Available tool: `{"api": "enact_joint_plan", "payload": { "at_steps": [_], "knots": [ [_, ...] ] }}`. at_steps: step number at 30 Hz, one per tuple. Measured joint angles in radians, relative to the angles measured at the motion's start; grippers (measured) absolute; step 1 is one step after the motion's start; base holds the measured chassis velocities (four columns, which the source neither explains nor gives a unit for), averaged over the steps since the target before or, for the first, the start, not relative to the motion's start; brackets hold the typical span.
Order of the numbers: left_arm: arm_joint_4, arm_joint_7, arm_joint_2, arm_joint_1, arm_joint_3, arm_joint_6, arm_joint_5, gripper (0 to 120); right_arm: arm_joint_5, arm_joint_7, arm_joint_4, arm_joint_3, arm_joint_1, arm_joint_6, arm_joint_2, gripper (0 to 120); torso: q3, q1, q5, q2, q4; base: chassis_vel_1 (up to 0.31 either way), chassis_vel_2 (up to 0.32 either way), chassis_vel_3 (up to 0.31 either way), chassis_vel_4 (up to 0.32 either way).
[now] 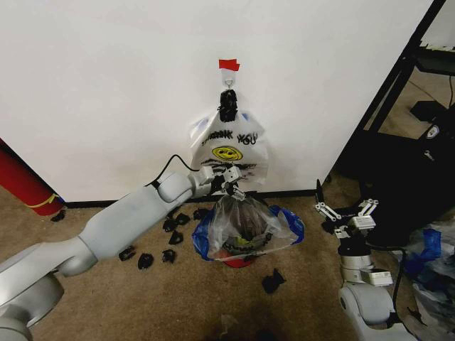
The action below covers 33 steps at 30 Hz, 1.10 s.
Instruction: Pick up the garbage bag from the wall and place it over the trash bin.
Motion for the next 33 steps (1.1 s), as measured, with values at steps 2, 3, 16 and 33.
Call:
{"api": "enact_joint_plan", "payload": {
  "at_steps": [2,3,16,33],
  "knots": [
    [0.005,0.010,-0.011,-0.016,0.011,0.042,0.028,97,-0.007,0.000,0.011,-0.001,-0.011,0.000,0.004,100,0.000,0.000,0.0001,0.000,-0.0001,0.000,0.000,0.000,0.000],
    [0.010,0.026,-0.016,-0.025,0.018,0.060,0.047,97,-0.010,0.000,0.016,-0.002,-0.016,0.000,0.005,100,0.000,0.000,0.0000,0.000,0.0000,0.000,0.000,0.000,0.000],
    [0.097,0.106,-0.081,-0.060,0.066,0.106,0.164,96,-0.040,0.000,0.033,-0.006,-0.052,0.006,0.036,100,0.000,0.000,0.0000,0.000,-0.0001,0.000,0.000,0.000,0.000],
    [0.116,0.157,-0.078,-0.067,0.088,0.149,0.203,36,-0.071,0.003,0.055,-0.008,-0.093,0.016,0.063,100,0.000,0.000,0.0000,0.000,0.0000,0.000,0.000,0.000,0.000]
  ]
}}
